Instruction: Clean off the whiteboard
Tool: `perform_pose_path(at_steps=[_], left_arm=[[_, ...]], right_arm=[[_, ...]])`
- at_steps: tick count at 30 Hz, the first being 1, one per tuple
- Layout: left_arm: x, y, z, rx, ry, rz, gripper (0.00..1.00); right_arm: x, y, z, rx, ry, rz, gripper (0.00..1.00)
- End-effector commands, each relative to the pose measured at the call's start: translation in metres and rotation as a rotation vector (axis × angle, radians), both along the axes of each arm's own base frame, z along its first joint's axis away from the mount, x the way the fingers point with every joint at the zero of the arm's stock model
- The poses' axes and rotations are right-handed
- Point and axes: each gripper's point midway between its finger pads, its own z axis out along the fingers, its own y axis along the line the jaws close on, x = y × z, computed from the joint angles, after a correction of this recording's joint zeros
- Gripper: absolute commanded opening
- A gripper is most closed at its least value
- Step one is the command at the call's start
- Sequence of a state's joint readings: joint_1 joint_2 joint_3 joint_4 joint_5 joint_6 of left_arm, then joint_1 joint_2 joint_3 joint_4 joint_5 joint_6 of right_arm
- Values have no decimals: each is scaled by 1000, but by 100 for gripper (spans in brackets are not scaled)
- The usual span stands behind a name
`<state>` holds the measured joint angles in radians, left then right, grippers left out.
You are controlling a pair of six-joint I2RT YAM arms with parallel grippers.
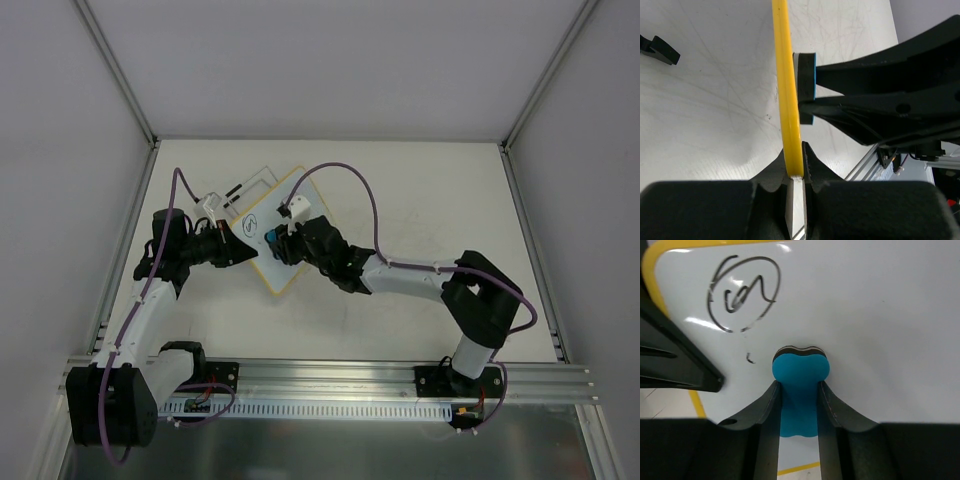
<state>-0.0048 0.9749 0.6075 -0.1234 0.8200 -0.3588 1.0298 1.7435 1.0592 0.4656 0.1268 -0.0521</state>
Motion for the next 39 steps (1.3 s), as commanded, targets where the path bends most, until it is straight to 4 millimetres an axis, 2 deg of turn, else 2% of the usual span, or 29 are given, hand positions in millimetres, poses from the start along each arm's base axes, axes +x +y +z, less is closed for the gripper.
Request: perform_pose_path(at_steps=[1, 7, 11, 19, 23, 39], left_arm=[[-21, -27, 40, -117, -116, -213, 0], [-22, -27, 40, -114, -120, -215, 0], [-22, -27, 40, -114, -121, -215, 0], [-23, -27, 41, -114, -126, -218, 0], [-23, -27, 41, -114, -126, -218, 0], [-22, -27, 41, -112, -127, -218, 0]], right_arm=[[-50, 36, 11, -6, -4, 207, 0], [-61, 47, 21, -44, -59, 263, 0], [-59, 51, 30, -52, -97, 278, 0], [-44, 64, 51, -71, -173, 285, 0], [-30, 70, 66, -47, -193, 270, 0], [-2, 78, 83, -3, -182, 256, 0]])
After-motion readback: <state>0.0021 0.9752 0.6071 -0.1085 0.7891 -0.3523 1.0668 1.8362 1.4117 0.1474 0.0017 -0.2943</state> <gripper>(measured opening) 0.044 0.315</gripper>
